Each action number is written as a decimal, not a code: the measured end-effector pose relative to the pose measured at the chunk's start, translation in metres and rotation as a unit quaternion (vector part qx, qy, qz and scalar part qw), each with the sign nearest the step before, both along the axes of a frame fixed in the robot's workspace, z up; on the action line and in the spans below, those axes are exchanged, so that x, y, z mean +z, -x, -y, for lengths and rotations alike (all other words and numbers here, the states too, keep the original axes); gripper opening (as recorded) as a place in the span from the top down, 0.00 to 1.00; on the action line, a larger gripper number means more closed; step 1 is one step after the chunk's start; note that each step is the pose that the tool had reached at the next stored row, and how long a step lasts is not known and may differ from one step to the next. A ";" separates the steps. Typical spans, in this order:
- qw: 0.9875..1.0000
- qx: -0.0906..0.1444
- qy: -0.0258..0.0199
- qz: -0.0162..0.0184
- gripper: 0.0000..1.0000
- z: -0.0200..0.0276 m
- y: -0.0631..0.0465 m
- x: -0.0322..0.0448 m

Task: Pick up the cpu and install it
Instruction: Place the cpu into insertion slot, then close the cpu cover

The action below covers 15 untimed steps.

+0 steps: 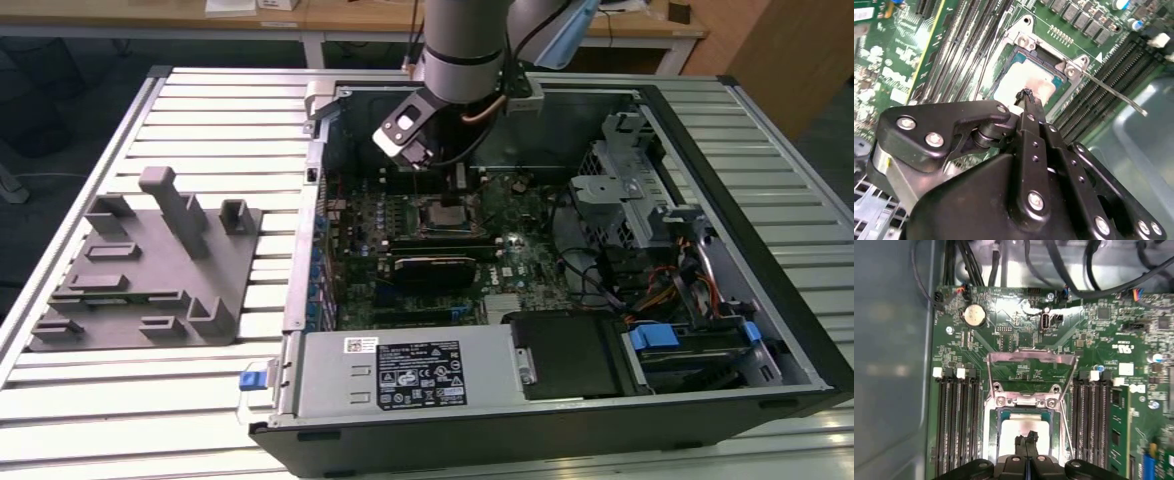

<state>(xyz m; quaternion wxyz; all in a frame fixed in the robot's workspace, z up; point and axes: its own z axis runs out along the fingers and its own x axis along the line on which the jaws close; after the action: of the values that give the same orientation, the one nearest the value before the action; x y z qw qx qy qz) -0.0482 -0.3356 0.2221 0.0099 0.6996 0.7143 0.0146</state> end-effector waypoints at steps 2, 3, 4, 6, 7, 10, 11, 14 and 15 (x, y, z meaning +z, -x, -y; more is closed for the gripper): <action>1.000 0.000 0.000 0.001 0.89 0.0000 0.000 0.0070; 1.000 0.000 0.000 0.001 0.89 0.0000 0.000 0.0103; 1.000 0.000 0.000 0.002 0.89 0.0000 0.000 0.0138; 1.000 0.000 0.000 0.003 0.89 0.0000 0.000 0.0207; 1.000 0.000 0.000 0.003 0.89 0.0000 0.000 0.0241; 1.000 0.000 0.000 0.004 0.89 0.0000 0.000 0.0329; 1.000 0.000 0.000 0.005 0.89 0.0000 0.000 0.0336; 1.000 0.000 0.000 0.005 0.89 0.0000 0.000 0.0337; 1.000 0.000 0.000 0.005 0.89 0.0000 0.000 0.0336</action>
<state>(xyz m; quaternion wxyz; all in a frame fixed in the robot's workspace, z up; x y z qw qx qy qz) -0.0482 -0.3355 0.2558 0.0136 0.6995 0.7142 0.0182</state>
